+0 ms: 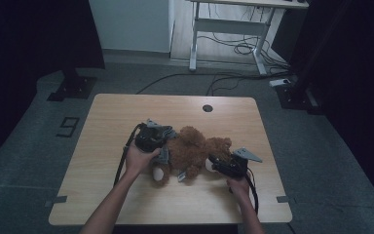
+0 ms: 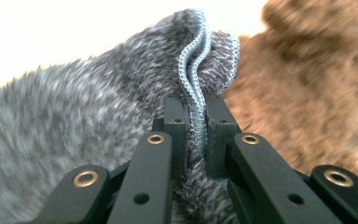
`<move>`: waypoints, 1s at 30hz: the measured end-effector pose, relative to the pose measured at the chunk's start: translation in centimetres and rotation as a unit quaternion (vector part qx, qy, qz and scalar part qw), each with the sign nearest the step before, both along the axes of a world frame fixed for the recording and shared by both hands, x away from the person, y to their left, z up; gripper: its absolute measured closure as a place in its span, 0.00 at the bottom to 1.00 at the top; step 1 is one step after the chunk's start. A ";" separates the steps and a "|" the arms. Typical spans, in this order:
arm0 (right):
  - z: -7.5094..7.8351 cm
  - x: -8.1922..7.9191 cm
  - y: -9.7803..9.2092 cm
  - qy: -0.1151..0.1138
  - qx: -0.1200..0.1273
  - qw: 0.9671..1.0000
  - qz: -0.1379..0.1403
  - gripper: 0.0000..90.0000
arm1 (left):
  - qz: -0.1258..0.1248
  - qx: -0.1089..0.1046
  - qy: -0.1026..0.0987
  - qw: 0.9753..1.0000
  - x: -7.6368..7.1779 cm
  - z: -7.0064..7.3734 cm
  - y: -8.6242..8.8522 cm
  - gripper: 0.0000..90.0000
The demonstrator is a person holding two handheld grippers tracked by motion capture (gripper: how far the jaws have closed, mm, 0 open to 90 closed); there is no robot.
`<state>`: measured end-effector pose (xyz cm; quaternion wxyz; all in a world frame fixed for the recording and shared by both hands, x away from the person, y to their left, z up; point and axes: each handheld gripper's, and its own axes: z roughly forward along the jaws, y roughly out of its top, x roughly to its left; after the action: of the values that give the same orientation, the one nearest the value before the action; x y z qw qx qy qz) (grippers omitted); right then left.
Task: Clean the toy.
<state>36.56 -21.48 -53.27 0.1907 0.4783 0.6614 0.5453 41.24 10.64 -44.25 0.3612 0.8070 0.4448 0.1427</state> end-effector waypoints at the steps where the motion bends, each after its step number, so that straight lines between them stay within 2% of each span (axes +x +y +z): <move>1: 0.0 0.0 0.0 0.000 0.000 1.000 0.000 0.32 | -0.009 -0.001 -0.002 1.000 0.2 0.5 -1.1 0.90; 2: 0.0 0.0 0.0 0.000 0.000 1.000 0.000 0.32 | -0.009 -0.001 -0.002 1.000 0.2 0.5 -1.1 0.90; 4: 0.0 0.0 0.0 0.000 0.000 1.000 -0.001 0.32 | -0.022 -0.002 -0.001 1.000 0.6 0.8 -2.6 0.90; 5: 0.0 0.0 0.0 -0.001 0.000 1.000 0.000 0.32 | -0.034 -0.009 0.003 0.999 0.9 0.9 -4.3 0.90; 6: 0.0 0.0 0.0 -0.001 0.000 1.000 0.000 0.32 | -0.034 -0.009 0.003 0.999 0.9 0.9 -4.3 0.90; 7: 0.0 0.0 0.0 -0.001 0.000 1.000 0.000 0.32 | -0.050 -0.007 0.002 0.999 0.9 0.7 -6.4 0.90; 8: 0.0 0.0 0.0 -0.001 0.000 1.000 0.000 0.32 | -0.050 -0.007 0.002 0.999 0.9 0.7 -6.4 0.90; 9: 0.0 0.0 0.0 -0.001 -0.001 1.000 0.001 0.32 | -0.059 -0.002 -0.001 0.998 0.7 0.4 -7.9 0.90; 10: 0.0 0.0 0.0 -0.001 -0.001 1.000 0.001 0.32 | -0.059 -0.002 -0.001 0.998 0.7 0.4 -7.9 0.90; 11: 0.0 0.0 -0.1 0.000 -0.001 1.000 0.002 0.32 | -0.063 0.011 -0.005 0.998 0.6 0.1 -8.8 0.90; 14: 0.0 0.0 -0.1 0.001 0.000 1.000 0.002 0.31 | -0.062 0.013 -0.008 0.998 0.6 -0.2 -8.7 0.90; 15: 0.0 0.0 0.0 0.000 -0.002 1.000 0.002 0.31 | -0.060 -0.004 -0.002 0.998 0.6 -0.4 -7.9 0.90; 18: 0.1 0.0 0.0 0.001 -0.004 1.000 0.001 0.31 | -0.058 -0.013 0.002 0.998 0.6 -0.5 -7.0 0.91; 19: 0.1 -0.1 0.1 0.002 -0.005 1.000 0.001 0.30 | -0.053 -0.016 0.002 0.998 0.5 -0.5 -6.0 0.91; 20: 0.1 -0.1 0.1 0.002 -0.005 1.000 0.001 0.30 | -0.053 -0.016 0.002 0.998 0.5 -0.5 -6.0 0.91; 22: 0.1 -0.1 0.1 0.002 -0.005 1.000 0.000 0.30 | -0.039 -0.007 -0.001 0.999 0.3 -0.4 -4.4 0.91; 24: 0.1 -0.1 0.1 0.004 -0.004 1.000 -0.001 0.30 | -0.035 -0.001 -0.004 0.999 0.3 -0.4 -4.0 0.91; 25: 0.1 -0.1 0.1 0.004 -0.003 1.000 -0.001 0.30 | -0.022 0.001 0.000 1.000 0.3 -0.6 -2.5 0.91; 26: 0.1 -0.1 0.1 0.004 -0.003 1.000 -0.001 0.30 | -0.022 0.001 0.000 1.000 0.3 -0.6 -2.5 0.91; 29: 0.1 0.0 0.1 0.003 -0.002 1.000 -0.002 0.30 | 0.000 -0.003 0.007 1.000 -0.1 -1.7 -0.1 0.91; 30: 0.1 0.0 0.1 0.003 -0.002 1.000 -0.002 0.30 | 0.000 -0.003 0.007 1.000 -0.1 -1.7 -0.1 0.91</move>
<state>36.52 -21.41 -53.18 0.1905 0.4806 0.6627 0.5418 41.14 10.51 -45.92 0.3609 0.8069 0.4476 0.1356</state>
